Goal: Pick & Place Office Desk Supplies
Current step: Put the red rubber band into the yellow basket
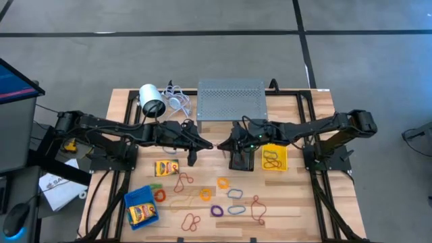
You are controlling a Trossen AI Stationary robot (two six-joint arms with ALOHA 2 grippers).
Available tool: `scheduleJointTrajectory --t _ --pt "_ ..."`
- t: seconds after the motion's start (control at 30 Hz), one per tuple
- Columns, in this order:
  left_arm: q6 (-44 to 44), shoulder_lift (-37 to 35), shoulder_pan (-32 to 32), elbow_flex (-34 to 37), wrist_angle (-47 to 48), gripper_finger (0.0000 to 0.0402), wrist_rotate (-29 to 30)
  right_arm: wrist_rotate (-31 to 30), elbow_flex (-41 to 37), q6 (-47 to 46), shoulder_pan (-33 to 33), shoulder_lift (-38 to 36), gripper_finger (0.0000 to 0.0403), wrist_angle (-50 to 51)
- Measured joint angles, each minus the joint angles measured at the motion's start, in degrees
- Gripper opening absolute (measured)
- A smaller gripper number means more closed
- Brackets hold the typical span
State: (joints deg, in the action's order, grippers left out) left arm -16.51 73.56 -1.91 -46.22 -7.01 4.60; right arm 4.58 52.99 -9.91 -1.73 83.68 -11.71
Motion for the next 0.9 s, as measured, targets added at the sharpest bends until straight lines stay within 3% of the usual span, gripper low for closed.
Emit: scheduleJointTrajectory --t 0.5,0.73,0.9 --pt "0.0 0.0 0.0 0.0 0.2 0.0018 0.1 -9.4 0.0 -2.8 -0.1 -15.4 0.0000 19.5" --pt "-0.2 0.0 0.0 0.0 0.9 0.0063 0.0 -13.2 0.0 -7.4 -0.1 -19.7 0.0000 29.4" --pt "-0.2 0.0 0.0 0.0 6.9 0.0111 0.0 -16.7 0.0 -15.3 -1.3 -21.3 0.0000 40.6"
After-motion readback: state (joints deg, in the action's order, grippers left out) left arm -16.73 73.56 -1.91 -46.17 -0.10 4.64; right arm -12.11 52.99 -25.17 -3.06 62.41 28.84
